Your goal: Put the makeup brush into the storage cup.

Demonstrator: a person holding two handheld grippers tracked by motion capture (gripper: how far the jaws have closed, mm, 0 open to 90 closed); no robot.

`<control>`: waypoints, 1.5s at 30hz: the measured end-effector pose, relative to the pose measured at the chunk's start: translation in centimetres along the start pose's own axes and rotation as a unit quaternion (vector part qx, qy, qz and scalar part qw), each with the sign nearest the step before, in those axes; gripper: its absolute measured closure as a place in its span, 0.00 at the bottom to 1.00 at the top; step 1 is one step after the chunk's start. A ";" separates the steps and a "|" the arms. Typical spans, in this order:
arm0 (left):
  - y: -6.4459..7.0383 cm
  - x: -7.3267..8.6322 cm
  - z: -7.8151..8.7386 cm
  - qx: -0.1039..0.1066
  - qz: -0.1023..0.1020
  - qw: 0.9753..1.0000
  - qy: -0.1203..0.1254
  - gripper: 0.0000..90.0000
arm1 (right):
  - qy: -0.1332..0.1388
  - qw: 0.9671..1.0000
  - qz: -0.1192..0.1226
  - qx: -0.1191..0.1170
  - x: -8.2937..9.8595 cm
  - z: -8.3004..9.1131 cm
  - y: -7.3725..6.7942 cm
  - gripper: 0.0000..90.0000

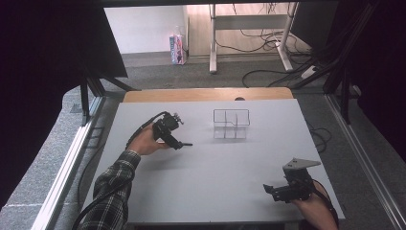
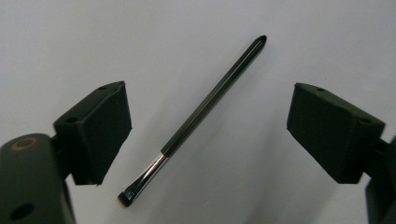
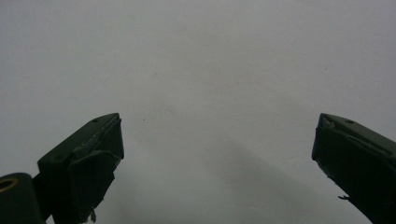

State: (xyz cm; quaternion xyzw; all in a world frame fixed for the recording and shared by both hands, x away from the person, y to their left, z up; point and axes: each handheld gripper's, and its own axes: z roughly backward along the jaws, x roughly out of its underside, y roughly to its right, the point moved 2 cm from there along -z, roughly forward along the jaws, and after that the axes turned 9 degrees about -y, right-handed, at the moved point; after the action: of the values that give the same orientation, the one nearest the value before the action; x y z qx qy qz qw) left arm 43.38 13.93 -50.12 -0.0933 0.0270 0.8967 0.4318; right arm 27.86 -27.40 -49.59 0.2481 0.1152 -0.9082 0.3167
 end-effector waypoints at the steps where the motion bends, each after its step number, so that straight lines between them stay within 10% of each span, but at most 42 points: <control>1: -0.1 0.1 -0.3 -0.001 -0.001 1.000 -0.002 0.19 | 0.000 1.000 0.000 0.000 0.0 0.0 0.0 0.03; 17: -1.3 1.4 -2.7 0.022 0.011 1.000 -0.014 0.49 | -0.001 1.000 0.003 -0.005 0.0 0.0 0.0 0.04; 26: -0.8 2.6 -2.4 0.052 -0.034 0.998 -0.016 0.93 | -0.002 1.000 0.007 -0.007 0.0 0.0 0.0 0.05; 45: 0.1 2.9 -1.5 0.055 -0.033 0.998 0.016 0.93 | -0.002 1.000 0.010 -0.011 0.0 0.0 0.0 0.05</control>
State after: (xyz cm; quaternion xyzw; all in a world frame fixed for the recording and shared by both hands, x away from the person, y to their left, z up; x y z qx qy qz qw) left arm 41.75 15.88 -52.10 -0.0842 0.0799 0.8777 0.4649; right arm 27.86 -27.38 -49.63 0.2438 0.1222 -0.9043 0.3285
